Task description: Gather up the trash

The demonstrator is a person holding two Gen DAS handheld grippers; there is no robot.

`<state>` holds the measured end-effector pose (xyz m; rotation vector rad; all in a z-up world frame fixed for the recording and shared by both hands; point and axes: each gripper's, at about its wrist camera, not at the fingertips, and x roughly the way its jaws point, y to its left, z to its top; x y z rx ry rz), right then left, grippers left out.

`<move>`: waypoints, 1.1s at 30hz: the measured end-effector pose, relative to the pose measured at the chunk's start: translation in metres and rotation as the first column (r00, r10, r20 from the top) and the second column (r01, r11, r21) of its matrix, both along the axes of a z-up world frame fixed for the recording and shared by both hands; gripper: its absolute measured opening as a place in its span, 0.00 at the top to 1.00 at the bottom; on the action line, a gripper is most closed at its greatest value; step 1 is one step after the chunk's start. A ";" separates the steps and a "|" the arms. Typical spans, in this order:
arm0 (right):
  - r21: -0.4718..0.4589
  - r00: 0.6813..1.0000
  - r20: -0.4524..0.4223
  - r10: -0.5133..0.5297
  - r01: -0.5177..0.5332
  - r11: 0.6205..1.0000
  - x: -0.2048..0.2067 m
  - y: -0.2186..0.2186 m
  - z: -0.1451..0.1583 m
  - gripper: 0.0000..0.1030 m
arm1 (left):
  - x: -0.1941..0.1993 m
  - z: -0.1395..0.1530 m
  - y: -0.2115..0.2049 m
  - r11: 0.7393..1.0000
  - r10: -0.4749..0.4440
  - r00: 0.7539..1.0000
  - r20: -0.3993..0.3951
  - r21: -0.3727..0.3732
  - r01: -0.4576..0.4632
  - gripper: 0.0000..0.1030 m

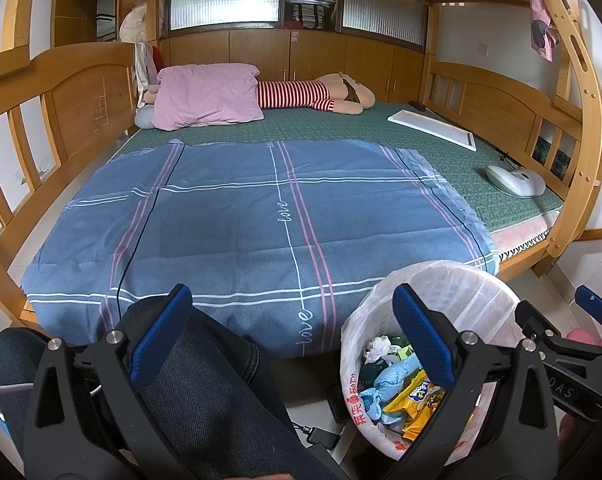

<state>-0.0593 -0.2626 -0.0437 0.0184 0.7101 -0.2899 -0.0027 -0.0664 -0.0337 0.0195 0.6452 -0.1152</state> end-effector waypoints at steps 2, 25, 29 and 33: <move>-0.001 1.000 0.000 0.000 0.000 1.000 0.001 0.000 0.000 0.03 | -0.001 -0.001 -0.001 1.000 0.001 1.000 -0.001 -0.001 -0.001 0.03; 0.001 1.000 -0.015 0.002 -0.002 1.000 0.003 -0.003 -0.004 0.03 | -0.002 -0.003 -0.004 1.000 0.003 1.000 -0.005 -0.001 -0.003 0.03; 0.003 1.000 -0.017 0.003 -0.003 1.000 0.004 -0.004 -0.005 0.03 | -0.002 -0.003 -0.003 1.000 0.001 1.000 -0.004 -0.001 -0.001 0.03; 0.003 1.000 -0.022 0.005 -0.005 1.000 0.005 -0.005 -0.008 0.03 | -0.002 -0.004 -0.005 1.000 -0.001 1.000 -0.003 0.003 0.001 0.03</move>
